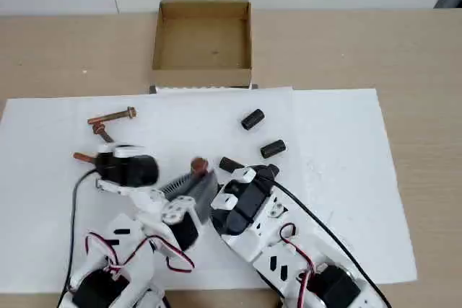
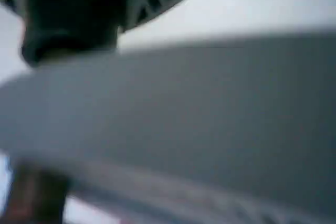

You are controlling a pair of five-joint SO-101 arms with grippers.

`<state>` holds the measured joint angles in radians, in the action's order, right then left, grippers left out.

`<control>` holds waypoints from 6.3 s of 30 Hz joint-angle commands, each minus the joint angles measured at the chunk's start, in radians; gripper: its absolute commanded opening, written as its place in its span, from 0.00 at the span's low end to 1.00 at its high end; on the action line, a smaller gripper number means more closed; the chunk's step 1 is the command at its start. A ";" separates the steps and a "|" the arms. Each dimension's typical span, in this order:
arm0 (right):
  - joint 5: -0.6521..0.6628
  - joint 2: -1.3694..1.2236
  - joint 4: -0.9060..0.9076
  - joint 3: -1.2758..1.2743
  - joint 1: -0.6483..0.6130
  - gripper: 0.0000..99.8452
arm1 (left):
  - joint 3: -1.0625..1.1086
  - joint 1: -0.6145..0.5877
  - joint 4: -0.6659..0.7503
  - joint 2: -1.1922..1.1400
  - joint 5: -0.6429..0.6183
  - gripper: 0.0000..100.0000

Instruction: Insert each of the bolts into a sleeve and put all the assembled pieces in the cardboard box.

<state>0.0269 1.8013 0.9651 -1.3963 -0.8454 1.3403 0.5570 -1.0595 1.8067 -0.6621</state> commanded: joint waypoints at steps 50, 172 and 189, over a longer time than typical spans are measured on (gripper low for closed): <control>0.008 0.012 -0.021 -0.011 0.067 0.00 | -0.067 -0.075 -0.054 -0.006 0.227 0.18; 0.087 -2.097 0.565 1.967 0.450 0.00 | 0.272 -0.568 -0.035 -0.006 0.592 0.01; 0.351 -2.089 0.739 1.892 0.329 0.00 | 0.272 -0.568 -0.035 -0.006 0.592 0.01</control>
<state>0.3291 -0.3544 1.6878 0.5002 -0.5002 1.6180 -0.0061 -1.0978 1.7960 -0.0713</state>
